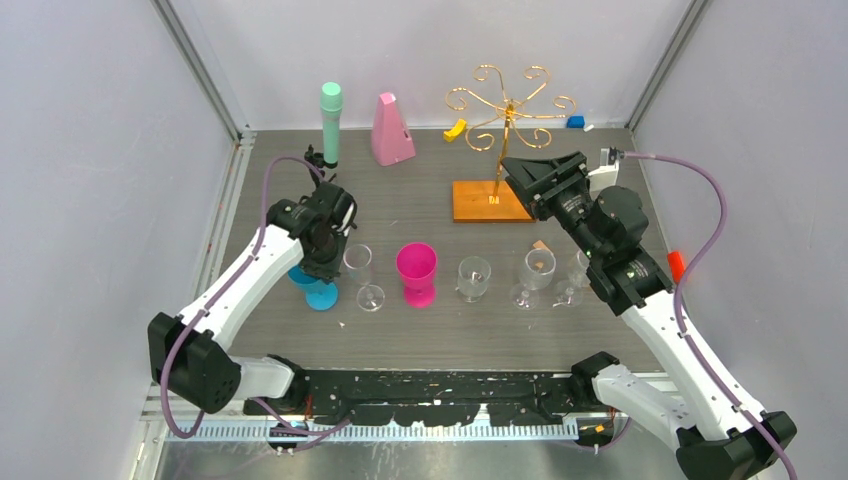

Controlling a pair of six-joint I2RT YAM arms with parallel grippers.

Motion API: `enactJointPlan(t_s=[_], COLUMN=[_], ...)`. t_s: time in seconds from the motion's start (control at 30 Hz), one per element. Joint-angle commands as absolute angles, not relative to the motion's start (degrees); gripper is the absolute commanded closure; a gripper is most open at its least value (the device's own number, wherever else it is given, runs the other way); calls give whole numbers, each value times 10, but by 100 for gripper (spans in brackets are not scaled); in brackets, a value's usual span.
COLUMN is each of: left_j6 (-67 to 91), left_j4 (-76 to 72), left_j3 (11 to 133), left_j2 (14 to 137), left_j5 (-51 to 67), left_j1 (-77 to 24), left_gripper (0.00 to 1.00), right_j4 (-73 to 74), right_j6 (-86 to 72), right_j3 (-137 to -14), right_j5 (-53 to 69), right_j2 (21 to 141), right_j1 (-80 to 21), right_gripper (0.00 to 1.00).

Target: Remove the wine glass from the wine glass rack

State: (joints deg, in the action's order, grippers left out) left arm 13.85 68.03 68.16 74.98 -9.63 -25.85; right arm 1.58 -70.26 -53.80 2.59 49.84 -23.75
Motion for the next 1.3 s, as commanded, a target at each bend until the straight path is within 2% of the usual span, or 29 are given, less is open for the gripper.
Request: enactJointPlan(t_s=[0.0, 0.17, 0.37, 0.43, 0.47, 0.53, 0.7, 0.87, 1.1, 1.27], left_j6=[143, 140, 139, 139, 138, 138, 142, 151, 150, 134], left_j4=[694, 704, 734, 743, 747, 747, 756, 746, 705, 658], left_j3=[708, 744, 794, 814, 823, 835, 855, 866, 870, 859], left_j2=[739, 723, 709, 698, 692, 680, 660, 624, 569, 511], left_j5=[-118, -121, -141, -149, -153, -157, -166, -189, -156, -189], left_j1=[-256, -256, -256, -256, -256, -256, -256, -256, -256, -256], left_gripper=[83, 65, 57, 50, 43, 21, 1, 0, 0, 0], right_j4=[-4, 15, 19, 23, 26, 32, 145, 290, 446, 471], right_j6=[-706, -705, -703, -699, -695, -675, -549, -371, -277, -236], right_j3=[-546, -548, -548, -549, -551, -557, -617, -697, -777, -780], right_j5=[9, 5, 4, 3, 3, 3, -31, -106, -313, -456], right_j2=[483, 481, 478, 475, 474, 472, 473, 468, 438, 377], right_j1=[-235, -236, -235, -235, -235, -235, -235, -236, -236, -236], right_gripper=[40, 40, 40, 40, 40, 40, 37, 33, 32, 32])
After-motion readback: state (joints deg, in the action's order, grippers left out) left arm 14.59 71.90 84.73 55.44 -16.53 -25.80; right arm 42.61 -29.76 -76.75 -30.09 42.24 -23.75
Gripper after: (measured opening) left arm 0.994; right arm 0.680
